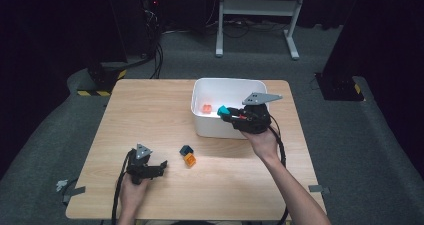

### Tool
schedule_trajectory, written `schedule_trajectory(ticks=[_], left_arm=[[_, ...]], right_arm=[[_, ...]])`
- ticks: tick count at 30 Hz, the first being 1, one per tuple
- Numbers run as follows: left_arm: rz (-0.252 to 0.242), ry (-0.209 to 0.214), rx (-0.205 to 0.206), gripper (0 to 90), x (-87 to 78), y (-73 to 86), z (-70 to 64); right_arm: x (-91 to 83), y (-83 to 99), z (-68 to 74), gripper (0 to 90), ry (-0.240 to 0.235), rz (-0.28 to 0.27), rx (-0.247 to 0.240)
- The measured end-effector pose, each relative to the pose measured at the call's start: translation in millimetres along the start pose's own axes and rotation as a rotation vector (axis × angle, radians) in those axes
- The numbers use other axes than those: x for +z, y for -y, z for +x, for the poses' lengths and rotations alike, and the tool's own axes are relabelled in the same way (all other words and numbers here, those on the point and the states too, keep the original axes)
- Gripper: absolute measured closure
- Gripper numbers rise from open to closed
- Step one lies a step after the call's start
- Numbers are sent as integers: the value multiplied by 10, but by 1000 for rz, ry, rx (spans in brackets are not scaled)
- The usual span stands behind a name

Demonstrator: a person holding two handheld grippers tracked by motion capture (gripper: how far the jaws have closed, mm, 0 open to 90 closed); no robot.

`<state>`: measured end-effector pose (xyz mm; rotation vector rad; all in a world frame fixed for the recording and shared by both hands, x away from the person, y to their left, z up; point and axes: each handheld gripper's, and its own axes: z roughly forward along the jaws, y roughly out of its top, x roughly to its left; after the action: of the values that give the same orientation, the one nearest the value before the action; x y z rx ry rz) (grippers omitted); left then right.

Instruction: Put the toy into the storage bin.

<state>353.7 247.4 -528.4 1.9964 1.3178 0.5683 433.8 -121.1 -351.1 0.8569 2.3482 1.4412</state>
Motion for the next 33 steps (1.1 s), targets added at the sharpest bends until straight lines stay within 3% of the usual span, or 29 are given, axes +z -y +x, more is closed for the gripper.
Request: schedule_trajectory(ticks=[13,33], left_arm=[[0,0,0,131,0,0,0],[0,0,0,131,0,0,0]], right_arm=[[18,-143,-167,669,37,-1,37],[225,-92,-488,667,118,55,109]])
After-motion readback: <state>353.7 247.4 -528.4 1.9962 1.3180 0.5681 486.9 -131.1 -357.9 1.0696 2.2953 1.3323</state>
